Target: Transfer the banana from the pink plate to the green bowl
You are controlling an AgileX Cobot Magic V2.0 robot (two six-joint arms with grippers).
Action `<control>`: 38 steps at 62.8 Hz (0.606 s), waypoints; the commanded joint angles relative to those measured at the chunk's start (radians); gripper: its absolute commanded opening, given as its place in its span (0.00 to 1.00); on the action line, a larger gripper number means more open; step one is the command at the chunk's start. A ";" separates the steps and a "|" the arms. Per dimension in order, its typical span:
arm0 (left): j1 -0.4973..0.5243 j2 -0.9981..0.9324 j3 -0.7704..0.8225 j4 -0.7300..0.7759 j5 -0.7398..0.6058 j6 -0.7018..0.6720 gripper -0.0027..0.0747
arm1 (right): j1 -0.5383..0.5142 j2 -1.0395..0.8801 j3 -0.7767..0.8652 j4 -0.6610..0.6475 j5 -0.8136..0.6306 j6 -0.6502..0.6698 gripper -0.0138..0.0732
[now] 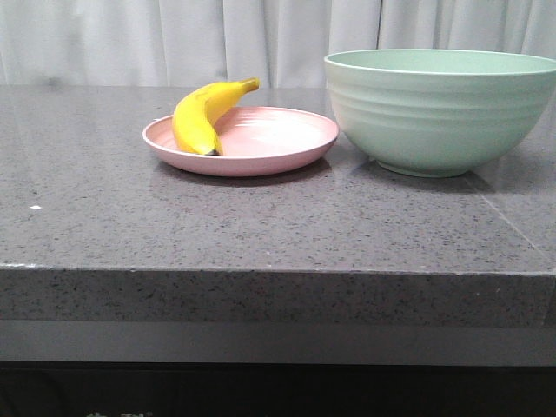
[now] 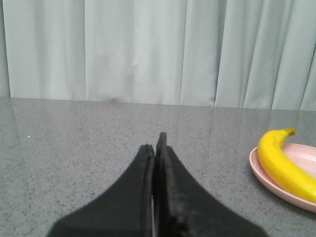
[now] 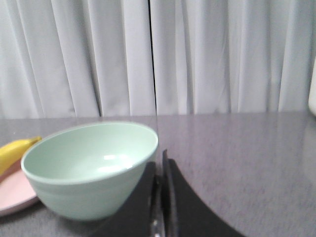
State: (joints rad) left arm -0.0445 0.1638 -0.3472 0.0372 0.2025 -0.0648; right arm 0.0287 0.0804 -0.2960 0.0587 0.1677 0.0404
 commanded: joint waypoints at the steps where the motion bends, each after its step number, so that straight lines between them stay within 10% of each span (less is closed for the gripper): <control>1: 0.001 0.142 -0.136 0.004 0.007 0.002 0.01 | -0.007 0.108 -0.135 -0.037 -0.012 -0.008 0.09; 26: 0.001 0.349 -0.266 -0.069 0.020 0.002 0.04 | -0.007 0.312 -0.327 -0.037 0.131 -0.008 0.15; 38: 0.001 0.351 -0.266 -0.063 -0.002 0.002 0.65 | -0.007 0.312 -0.327 -0.037 0.131 -0.008 0.59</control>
State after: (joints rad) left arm -0.0445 0.5033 -0.5769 -0.0210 0.2951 -0.0648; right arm 0.0287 0.3778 -0.5871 0.0315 0.3750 0.0404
